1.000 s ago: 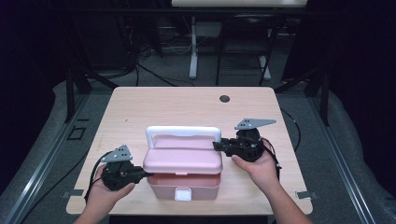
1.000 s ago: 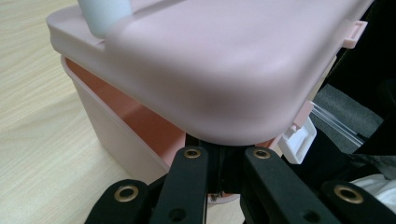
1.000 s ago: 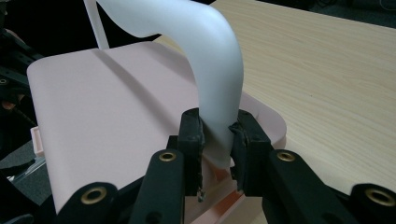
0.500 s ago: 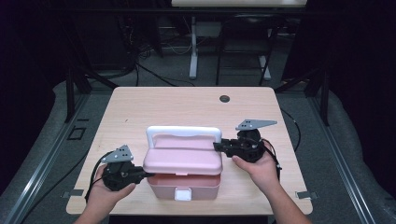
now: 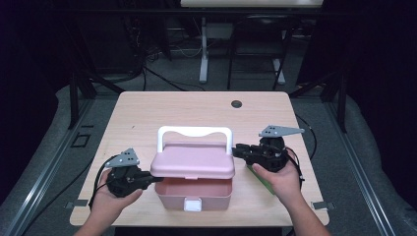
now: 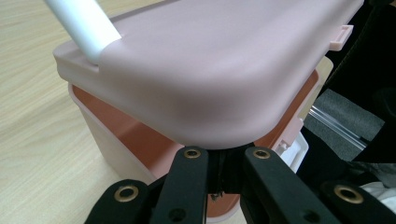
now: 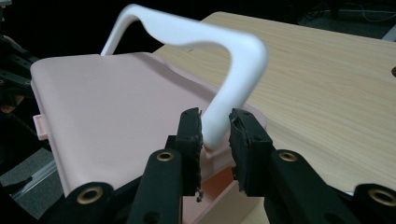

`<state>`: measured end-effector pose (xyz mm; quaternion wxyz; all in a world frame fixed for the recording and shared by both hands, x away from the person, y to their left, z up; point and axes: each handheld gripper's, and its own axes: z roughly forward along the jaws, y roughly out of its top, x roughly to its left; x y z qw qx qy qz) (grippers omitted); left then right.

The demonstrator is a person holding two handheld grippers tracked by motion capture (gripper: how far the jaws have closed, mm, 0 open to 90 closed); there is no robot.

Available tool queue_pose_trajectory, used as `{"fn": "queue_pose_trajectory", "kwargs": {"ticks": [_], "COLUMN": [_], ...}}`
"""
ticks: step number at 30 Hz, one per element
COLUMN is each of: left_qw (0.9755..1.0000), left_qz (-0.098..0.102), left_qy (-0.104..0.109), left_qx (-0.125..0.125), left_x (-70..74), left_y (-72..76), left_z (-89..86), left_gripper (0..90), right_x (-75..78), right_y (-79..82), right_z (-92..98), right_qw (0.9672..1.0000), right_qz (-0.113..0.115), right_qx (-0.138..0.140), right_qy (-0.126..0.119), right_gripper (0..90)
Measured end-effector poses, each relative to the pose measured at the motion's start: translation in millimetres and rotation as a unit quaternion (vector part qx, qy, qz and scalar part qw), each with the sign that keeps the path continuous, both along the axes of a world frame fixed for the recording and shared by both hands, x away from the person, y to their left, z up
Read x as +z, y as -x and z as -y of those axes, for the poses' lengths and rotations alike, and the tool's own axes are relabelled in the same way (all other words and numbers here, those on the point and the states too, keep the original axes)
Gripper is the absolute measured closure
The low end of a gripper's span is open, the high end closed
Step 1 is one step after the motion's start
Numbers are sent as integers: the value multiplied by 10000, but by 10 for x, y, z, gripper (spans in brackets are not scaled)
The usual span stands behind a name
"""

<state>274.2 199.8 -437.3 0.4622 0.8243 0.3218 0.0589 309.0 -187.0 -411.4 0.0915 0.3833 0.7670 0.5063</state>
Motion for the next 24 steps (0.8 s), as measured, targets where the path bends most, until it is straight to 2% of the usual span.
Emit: {"fn": "queue_pose_trajectory", "kwargs": {"ticks": [7, 15, 24], "left_qw": [10000, 9999, 9999], "left_qz": [49, 113, 156], "left_qy": [8, -76, -28], "left_qx": [10, 25, 66], "left_x": [98, 203, 284], "left_y": [-48, -96, -139], "left_z": [0, 12, 25], "left_gripper": [900, 900, 900], "right_x": [10, 10, -17], "right_y": [70, 138, 196], "right_z": [61, 88, 120], "right_qw": [9999, 9998, 9997], "right_qz": [98, 185, 213], "right_qx": [-81, -70, -86], "right_qy": [-14, 65, 97], "right_gripper": [778, 831, 881]}}
